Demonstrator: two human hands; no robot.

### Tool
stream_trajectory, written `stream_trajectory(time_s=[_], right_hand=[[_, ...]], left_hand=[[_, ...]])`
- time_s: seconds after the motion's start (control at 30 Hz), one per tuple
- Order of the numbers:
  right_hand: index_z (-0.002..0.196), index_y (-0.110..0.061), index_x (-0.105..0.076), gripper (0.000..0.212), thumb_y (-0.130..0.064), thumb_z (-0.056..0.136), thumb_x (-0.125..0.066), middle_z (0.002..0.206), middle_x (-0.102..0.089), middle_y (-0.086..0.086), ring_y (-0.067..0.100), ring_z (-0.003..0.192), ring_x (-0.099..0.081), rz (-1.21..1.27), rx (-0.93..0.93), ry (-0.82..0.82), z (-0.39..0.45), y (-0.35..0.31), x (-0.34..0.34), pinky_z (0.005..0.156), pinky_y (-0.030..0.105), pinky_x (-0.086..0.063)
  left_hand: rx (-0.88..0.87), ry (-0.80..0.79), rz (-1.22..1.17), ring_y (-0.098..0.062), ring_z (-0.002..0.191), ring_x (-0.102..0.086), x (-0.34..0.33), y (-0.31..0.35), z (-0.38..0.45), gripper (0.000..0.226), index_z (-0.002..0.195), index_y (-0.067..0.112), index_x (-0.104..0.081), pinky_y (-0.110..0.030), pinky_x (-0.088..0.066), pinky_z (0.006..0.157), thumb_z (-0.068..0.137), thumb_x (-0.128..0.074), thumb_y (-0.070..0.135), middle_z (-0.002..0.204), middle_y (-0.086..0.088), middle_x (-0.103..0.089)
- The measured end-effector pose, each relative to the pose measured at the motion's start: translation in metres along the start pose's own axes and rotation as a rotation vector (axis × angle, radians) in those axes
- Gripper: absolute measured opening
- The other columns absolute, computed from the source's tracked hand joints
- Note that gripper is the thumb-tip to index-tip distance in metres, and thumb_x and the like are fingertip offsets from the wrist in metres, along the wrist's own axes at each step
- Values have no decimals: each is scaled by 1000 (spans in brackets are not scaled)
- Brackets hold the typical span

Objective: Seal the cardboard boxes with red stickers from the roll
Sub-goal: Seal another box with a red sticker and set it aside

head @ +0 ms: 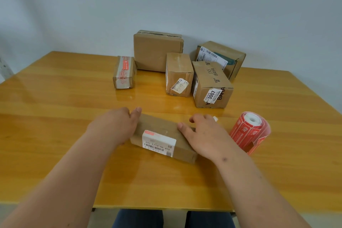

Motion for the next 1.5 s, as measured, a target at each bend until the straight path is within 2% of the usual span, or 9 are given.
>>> stream_trajectory(time_s=[0.23,0.43,0.63,0.77,1.0,1.17,1.27,1.37,1.5], right_hand=[[108,-26,-58,21,-34,98,-41,104,-48,-7,10,90,-52,63,182,296,-12,-10,61,74,27,-43],[76,-33,-56,24,-10,81,-53,93,-47,-13,13,98,-46,-22,29,396,-39,44,114,96,38,-32],[84,-42,-59,23,-20,78,-59,107,-46,-9,20,113,-39,-170,-201,269,-64,123,113,94,37,-25],[84,-39,-65,9,-30,82,-65,104,-45,-10,20,111,-37,-181,-112,302,-65,127,107,86,34,-23],[87,-32,-67,4,-30,84,-69,106,-48,-15,13,108,-35,46,107,276,-66,101,98,93,36,-27],[84,-34,-61,6,-34,86,-67,104,-48,-17,9,105,-33,76,180,280,-65,92,93,91,33,-25],[89,-30,-67,4,-33,86,-68,103,-49,-17,9,106,-33,74,198,296,-63,90,93,92,33,-25],[90,-30,-69,7,-33,84,-69,104,-50,-16,10,108,-35,60,198,303,-61,91,95,88,30,-21],[89,-32,-70,5,-32,84,-69,103,-52,-15,11,109,-36,57,205,306,-60,94,97,89,31,-20]], left_hand=[[-219,259,-61,-23,115,-44,25,38,-20,41,119,24,-55,-38,-40,91,97,-34,52,123,-1,-49],[-448,320,-211,-14,109,-48,33,102,-53,28,116,28,-57,-36,-45,93,96,-46,45,118,9,-49],[-583,257,-239,-10,107,-48,8,155,-79,17,107,32,-59,-31,-43,90,95,-50,41,116,14,-49],[-676,247,-263,-7,104,-47,-7,183,-99,14,104,29,-62,-27,-39,88,94,-55,36,108,15,-50],[-769,122,-269,-9,110,-49,-34,215,-114,30,120,33,-61,-38,-42,99,91,-59,42,114,14,-54],[-769,62,-306,-10,88,-55,-36,224,-112,8,88,30,-68,-37,-47,84,90,-61,35,87,10,-61],[-731,19,-328,-9,72,-56,-38,223,-106,16,75,29,-63,-30,-48,65,91,-61,30,75,9,-61],[-715,15,-316,-7,65,-50,-40,223,-104,23,71,30,-55,-25,-37,55,94,-57,28,71,11,-54],[-706,3,-335,-8,68,-48,-43,222,-103,24,72,31,-50,-24,-35,56,96,-52,27,75,11,-52]])
Point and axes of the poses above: each hand's wrist, its own z-axis towards the middle knuckle, its own x-axis out of the back of the hand, y = z × x, the point moved 10 cm from there along z, towards the middle knuckle
